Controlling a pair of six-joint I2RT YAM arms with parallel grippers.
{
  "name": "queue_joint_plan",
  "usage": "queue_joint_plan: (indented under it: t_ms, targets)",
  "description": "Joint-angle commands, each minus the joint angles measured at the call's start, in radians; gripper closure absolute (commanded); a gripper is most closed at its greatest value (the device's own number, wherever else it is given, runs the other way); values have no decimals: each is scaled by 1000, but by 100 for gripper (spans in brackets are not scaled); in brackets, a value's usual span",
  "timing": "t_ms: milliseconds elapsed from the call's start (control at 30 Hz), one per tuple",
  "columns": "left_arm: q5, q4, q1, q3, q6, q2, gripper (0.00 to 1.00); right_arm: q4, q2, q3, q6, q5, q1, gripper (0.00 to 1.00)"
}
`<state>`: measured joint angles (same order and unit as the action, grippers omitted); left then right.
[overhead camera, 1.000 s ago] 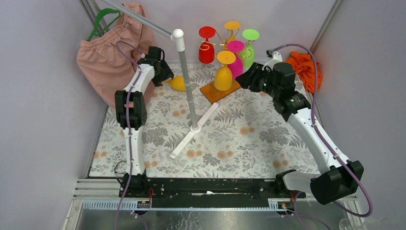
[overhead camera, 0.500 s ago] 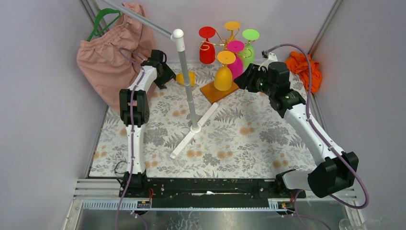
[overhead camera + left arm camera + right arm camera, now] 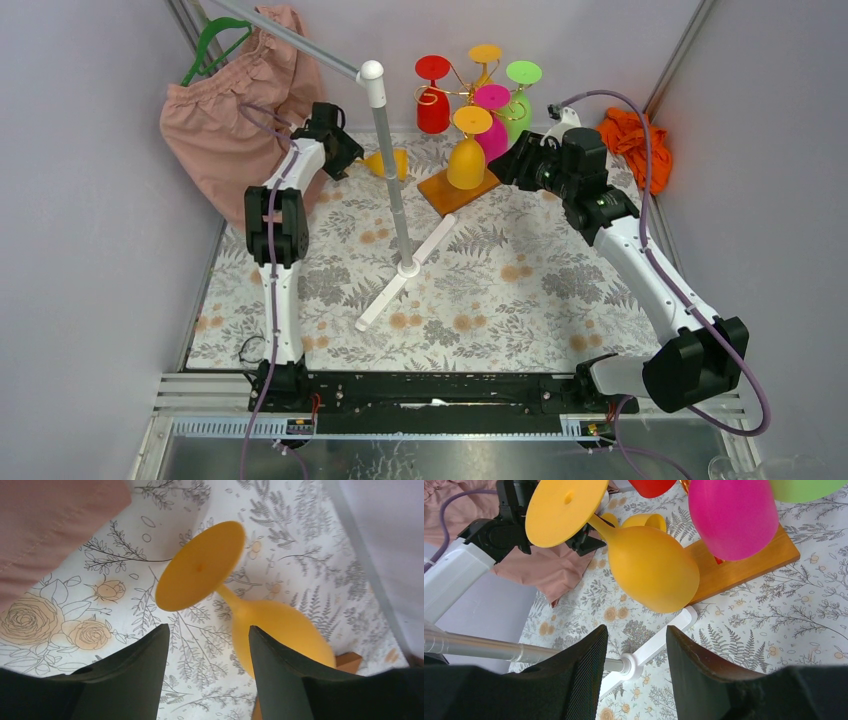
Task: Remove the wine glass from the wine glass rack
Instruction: Pick up the wine glass at the center of the board.
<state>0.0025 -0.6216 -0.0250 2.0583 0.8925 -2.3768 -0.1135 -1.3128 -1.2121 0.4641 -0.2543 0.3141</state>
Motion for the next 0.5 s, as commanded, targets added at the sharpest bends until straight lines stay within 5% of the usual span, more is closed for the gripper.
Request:
queue_joint_plan:
  t_ms: [0,167,467]
  targets:
    - [-39,81,10,0,37,82,34,54,0,3,-6,-28,-4,46]
    - [-53,193,-11,-115,49,175,33,55,15,12,-1,-32,-4,46]
    - [-28,93,-26,40,21,27,32,37,79,2,6,-51,-5,46]
